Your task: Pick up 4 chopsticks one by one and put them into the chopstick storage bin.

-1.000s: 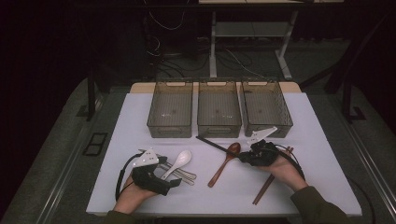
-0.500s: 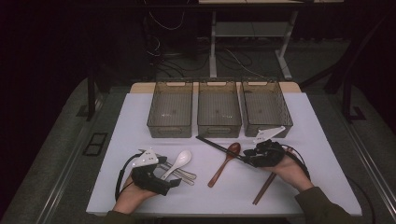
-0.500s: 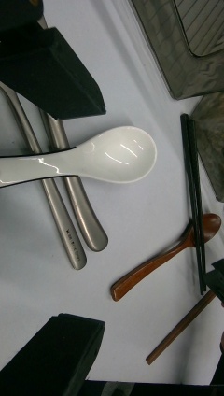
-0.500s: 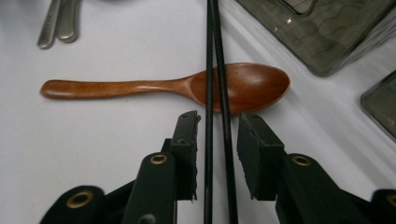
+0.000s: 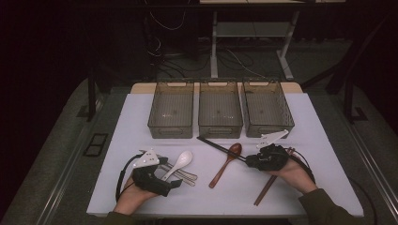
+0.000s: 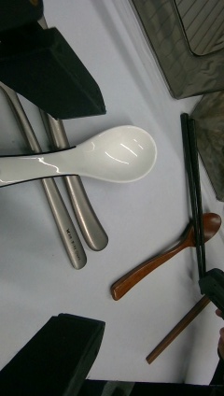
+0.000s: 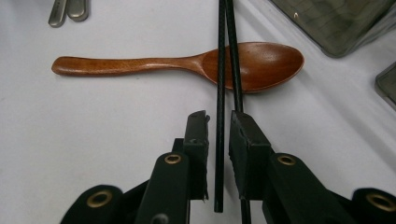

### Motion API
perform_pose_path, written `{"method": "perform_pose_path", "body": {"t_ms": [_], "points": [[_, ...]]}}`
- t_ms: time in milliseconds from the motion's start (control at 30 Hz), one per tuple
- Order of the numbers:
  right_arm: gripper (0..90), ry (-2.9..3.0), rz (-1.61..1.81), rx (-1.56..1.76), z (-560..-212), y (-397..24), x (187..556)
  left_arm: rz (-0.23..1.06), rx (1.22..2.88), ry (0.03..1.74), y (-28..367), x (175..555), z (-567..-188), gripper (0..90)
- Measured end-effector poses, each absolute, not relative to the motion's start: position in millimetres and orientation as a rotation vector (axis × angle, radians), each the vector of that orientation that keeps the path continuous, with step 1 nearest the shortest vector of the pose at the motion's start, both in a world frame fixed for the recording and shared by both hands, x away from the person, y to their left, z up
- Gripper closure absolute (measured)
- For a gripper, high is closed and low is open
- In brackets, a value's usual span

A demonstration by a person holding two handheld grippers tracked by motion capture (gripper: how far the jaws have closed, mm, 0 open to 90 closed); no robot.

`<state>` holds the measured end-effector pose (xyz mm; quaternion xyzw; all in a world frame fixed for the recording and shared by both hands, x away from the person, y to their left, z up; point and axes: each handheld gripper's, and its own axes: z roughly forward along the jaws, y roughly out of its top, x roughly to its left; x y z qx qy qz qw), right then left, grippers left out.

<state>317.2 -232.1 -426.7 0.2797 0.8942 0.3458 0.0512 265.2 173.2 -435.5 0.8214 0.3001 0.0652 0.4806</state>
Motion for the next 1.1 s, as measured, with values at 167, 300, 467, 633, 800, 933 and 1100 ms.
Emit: {"method": "perform_pose_path", "body": {"t_ms": [167, 300, 467, 633, 800, 933, 1100], "points": [[77.3, 2.735, 1.038, 0.844, -431, -230, 318, 0.157, 2.004, 0.731, 173, 265, -436, 0.0], [78.0, 2.758, 1.012, 0.836, -435, -226, 319, 0.157, 2.005, 0.729, 173, 265, -436, 0.0], [78.3, 2.754, 0.990, 0.834, -438, -223, 319, 0.157, 2.004, 0.730, 173, 265, -436, 0.0], [78.2, 2.749, 0.980, 0.833, -440, -221, 319, 0.157, 2.005, 0.730, 173, 265, -436, 0.0], [79.5, 2.747, 0.957, 0.828, -440, -219, 318, 0.157, 2.005, 0.730, 173, 265, -436, 0.0], [84.0, 2.736, 0.940, 0.833, -440, -218, 318, 0.157, 2.005, 0.730, 173, 265, -436, 0.0], [85.3, 2.736, 0.933, 0.814, -440, -217, 316, 0.156, 2.007, 0.727, 173, 265, -436, 0.0]]}}
